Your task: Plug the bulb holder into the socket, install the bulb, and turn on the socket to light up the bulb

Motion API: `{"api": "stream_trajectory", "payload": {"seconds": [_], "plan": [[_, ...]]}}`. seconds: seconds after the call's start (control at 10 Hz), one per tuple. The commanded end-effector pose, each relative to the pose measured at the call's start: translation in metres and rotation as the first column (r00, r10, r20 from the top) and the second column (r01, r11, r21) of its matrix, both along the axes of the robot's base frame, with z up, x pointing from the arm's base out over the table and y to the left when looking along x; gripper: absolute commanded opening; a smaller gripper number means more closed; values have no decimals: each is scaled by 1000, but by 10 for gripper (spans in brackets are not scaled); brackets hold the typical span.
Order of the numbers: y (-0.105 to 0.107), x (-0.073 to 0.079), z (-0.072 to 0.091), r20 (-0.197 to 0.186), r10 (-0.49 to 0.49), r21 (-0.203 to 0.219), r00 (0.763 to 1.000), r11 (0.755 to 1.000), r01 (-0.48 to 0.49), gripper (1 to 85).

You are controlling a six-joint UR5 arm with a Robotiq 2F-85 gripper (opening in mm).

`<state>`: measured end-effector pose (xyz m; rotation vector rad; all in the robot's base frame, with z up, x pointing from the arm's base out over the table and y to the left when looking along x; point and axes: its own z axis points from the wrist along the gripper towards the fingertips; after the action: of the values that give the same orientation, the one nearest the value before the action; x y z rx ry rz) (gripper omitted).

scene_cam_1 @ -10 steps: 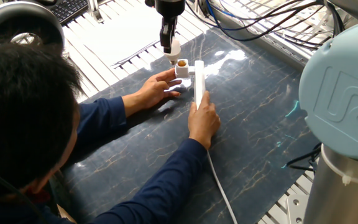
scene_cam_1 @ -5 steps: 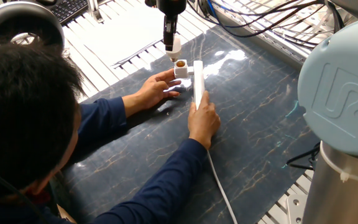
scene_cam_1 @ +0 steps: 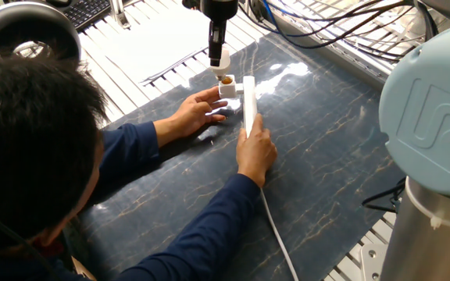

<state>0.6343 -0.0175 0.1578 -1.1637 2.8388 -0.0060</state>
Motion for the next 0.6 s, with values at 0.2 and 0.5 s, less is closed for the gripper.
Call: {"api": "stream_trajectory", "payload": {"seconds": [0.2, 0.5], "plan": [[-5, -5, -3, 12, 15, 23, 1000, 1000, -15, 10], [-8, -5, -4, 17, 21, 21, 1000, 1000, -21, 10]]}}
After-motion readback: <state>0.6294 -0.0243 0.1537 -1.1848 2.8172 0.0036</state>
